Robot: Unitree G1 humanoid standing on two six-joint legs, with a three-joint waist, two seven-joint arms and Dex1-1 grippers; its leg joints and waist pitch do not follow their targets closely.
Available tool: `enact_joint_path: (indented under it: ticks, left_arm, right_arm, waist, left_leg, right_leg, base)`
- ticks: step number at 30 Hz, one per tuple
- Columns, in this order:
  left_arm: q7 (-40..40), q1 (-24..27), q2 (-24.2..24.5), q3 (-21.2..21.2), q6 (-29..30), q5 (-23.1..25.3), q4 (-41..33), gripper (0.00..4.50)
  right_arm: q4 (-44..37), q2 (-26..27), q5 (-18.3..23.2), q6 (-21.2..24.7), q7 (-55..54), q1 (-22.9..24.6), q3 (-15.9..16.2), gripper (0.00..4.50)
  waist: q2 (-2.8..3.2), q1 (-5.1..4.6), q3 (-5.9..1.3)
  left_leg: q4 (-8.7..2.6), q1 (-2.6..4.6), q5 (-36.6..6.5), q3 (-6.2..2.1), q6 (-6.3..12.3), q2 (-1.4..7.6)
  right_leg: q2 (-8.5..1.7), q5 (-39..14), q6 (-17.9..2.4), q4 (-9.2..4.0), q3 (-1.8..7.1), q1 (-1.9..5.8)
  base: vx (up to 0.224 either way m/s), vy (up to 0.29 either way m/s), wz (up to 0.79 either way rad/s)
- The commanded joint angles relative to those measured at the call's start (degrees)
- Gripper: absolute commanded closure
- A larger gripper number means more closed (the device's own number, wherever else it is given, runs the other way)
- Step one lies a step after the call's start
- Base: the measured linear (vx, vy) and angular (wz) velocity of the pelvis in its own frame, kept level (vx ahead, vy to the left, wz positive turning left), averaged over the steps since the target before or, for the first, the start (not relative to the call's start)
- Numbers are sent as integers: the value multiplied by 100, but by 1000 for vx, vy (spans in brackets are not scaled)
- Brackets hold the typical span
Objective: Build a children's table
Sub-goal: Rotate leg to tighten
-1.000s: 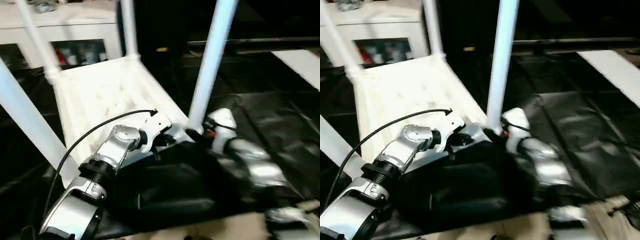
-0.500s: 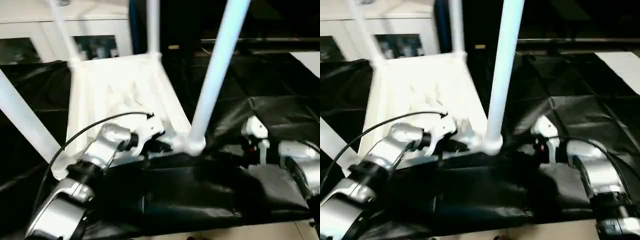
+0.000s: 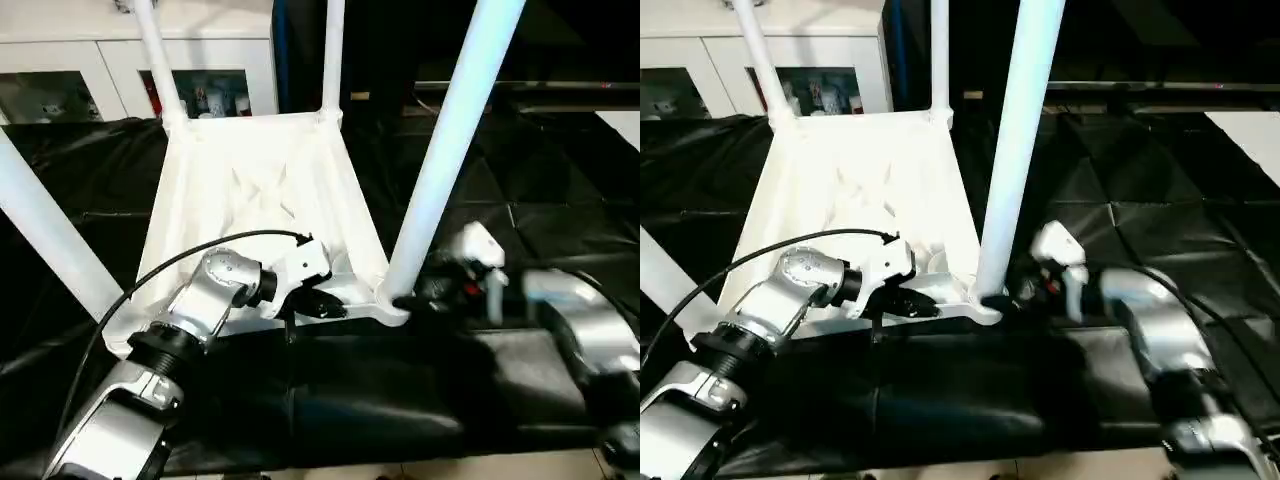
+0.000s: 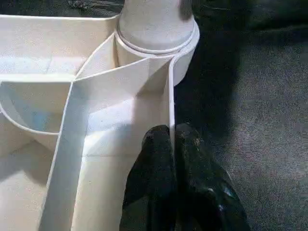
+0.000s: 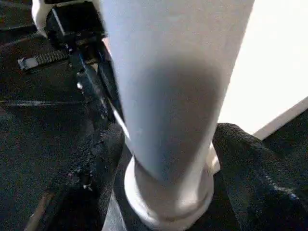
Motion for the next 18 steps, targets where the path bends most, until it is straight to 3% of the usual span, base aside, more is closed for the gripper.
enact_joint_path:
  ticks: [1,4,13,16,17,18]
  left_arm:
    - [-213,81,26,-241,53,111,-3,450]
    - [-196,83,30,-251,70,104,-22,450]
    - [134,104,23,-177,148,168,28,450]
    - [976,-10,-236,-14,190,326,339,450]
    - [1185,-30,-335,22,237,346,386,450]
    - [1266,-37,-379,37,265,351,399,450]
  right_arm:
    - [75,-14,-110,-11,-81,-53,21,148]
    - [123,0,-90,20,-81,-79,6,185]
    - [232,211,-145,44,-355,-48,112,250]
    - [690,782,-563,6,-1845,-26,11,254]
    - [814,986,-577,64,-2294,-25,-99,256]
    - [863,1076,-571,97,-2485,-25,-153,256]
  waist:
    - [-60,-28,-359]
    - [-78,-24,-369]
    - [-100,-28,-348]
    - [-83,-78,-304]
    - [-77,-154,-264]
    - [-80,-187,-267]
  left_leg:
    - [-321,18,-936,41,478,82]
    - [-309,3,-848,45,513,75]
    - [-317,-1,-924,46,495,72]
    - [-348,12,-1203,41,341,59]
    - [-381,53,-1585,19,138,32]
    - [-379,69,-1713,10,96,18]
  right_leg:
    - [-245,-1213,-1300,-316,228,315]
    - [-240,-981,-1366,-280,229,335]
    - [-249,-1349,-1243,-315,226,327]
    - [-255,-1872,-1101,-387,217,290]
    - [-250,-2636,-848,-483,182,265]
    - [-251,-2851,-758,-508,172,256]
  base:
    - [0,0,0]
    - [0,0,0]
    - [0,0,0]
    - [0,0,0]
    - [0,0,0]
    - [-52,-4,-4]
